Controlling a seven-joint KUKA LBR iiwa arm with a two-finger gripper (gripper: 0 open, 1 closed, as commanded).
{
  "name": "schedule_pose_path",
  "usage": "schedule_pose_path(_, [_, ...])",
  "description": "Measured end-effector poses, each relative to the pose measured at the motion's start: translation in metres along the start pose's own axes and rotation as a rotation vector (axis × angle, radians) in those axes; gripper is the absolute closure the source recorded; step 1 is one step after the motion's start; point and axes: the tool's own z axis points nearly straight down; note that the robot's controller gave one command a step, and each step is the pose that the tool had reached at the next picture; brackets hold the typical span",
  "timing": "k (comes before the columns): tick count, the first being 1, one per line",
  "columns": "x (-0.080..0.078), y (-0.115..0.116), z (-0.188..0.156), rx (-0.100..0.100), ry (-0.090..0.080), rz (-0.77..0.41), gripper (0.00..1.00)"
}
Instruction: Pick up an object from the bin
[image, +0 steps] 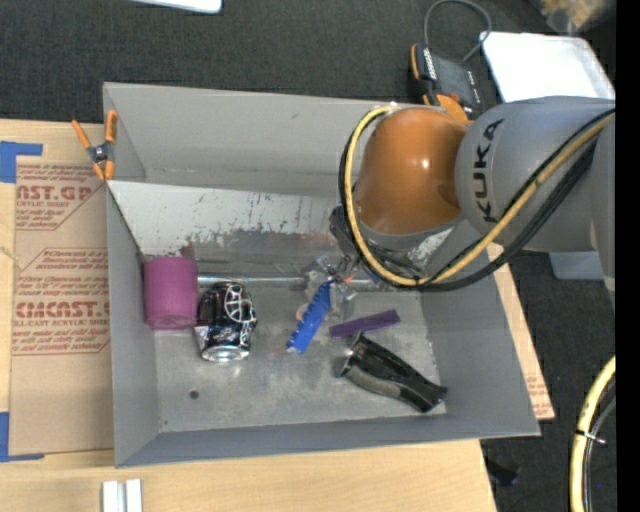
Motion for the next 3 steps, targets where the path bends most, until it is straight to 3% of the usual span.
schedule_pose_path(1, [0.007, 0.004, 0.032, -0.001, -0.001, 0.005, 1.0])
schedule_pose_path(2, [0.002, 0.012, 0.003, -0.004, 0.006, -0.005, 1.0])
schedule_pose_path(3, [0.007, 0.005, -0.075, -0.003, 0.003, -0.012, 1.0])
